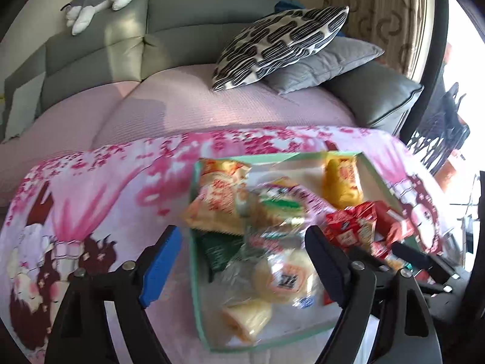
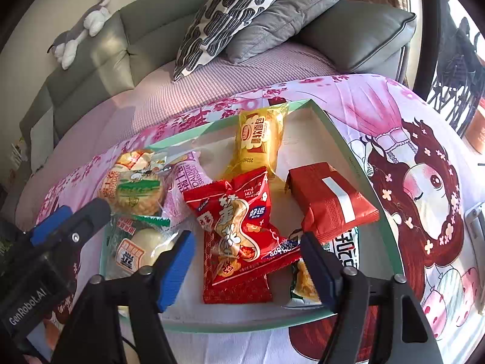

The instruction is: Organize snacks

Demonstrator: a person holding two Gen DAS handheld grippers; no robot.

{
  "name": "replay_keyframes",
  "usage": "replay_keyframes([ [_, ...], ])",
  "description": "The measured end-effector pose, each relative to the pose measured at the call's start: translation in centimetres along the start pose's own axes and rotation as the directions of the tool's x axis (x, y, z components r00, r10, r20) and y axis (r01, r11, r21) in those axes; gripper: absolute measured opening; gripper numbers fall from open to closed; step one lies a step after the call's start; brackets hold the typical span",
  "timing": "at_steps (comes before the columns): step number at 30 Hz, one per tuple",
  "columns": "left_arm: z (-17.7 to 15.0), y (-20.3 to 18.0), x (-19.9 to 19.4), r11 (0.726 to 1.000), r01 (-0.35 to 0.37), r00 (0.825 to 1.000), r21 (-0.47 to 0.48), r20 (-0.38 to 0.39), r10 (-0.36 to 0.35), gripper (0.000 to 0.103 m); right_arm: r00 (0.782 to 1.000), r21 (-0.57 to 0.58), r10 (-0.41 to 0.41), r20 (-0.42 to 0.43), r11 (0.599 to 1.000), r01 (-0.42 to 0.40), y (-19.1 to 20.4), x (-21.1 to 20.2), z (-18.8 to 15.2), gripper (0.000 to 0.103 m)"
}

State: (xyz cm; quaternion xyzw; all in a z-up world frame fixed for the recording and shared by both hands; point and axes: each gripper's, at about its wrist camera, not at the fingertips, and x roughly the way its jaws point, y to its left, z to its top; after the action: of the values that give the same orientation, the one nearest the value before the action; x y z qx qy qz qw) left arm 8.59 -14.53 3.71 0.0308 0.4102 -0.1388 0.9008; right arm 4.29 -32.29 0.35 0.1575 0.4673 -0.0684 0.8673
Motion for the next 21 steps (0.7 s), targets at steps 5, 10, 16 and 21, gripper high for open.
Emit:
replay_keyframes([
  [5, -1.5, 1.4, -1.4, 0.999, -0.052, 0.999, -0.013, -0.004, 0.052, 0.095, 1.000, -0.068, -0.005, 0.014, 0.998, 0.006, 0.9, -0.6, -1.0, 0.093],
  [10, -2.7, 2.8, -2.3, 0.993, -0.115, 0.993, -0.035, -0.023, 0.114, 0.103, 0.999, -0.073, -0.018, 0.041, 0.997, 0.021, 1.3, -1.6, -1.8, 0.103],
  [16, -4.4, 4.0, -3.0, 0.970, -0.232, 0.972, -0.070, -0.057, 0.228, 0.103, 0.999, -0.106, -0.022, 0.046, 0.994, 0.027, 2.0, -2.9, -3.2, 0.103],
  [21, -6.1, 4.0, -3.9, 0.950, -0.306, 0.951, -0.060, -0.060, 0.303, 0.103, 0.998, -0.116, -0.016, 0.057, 0.993, 0.023, 2.7, -3.9, -4.1, 0.103],
])
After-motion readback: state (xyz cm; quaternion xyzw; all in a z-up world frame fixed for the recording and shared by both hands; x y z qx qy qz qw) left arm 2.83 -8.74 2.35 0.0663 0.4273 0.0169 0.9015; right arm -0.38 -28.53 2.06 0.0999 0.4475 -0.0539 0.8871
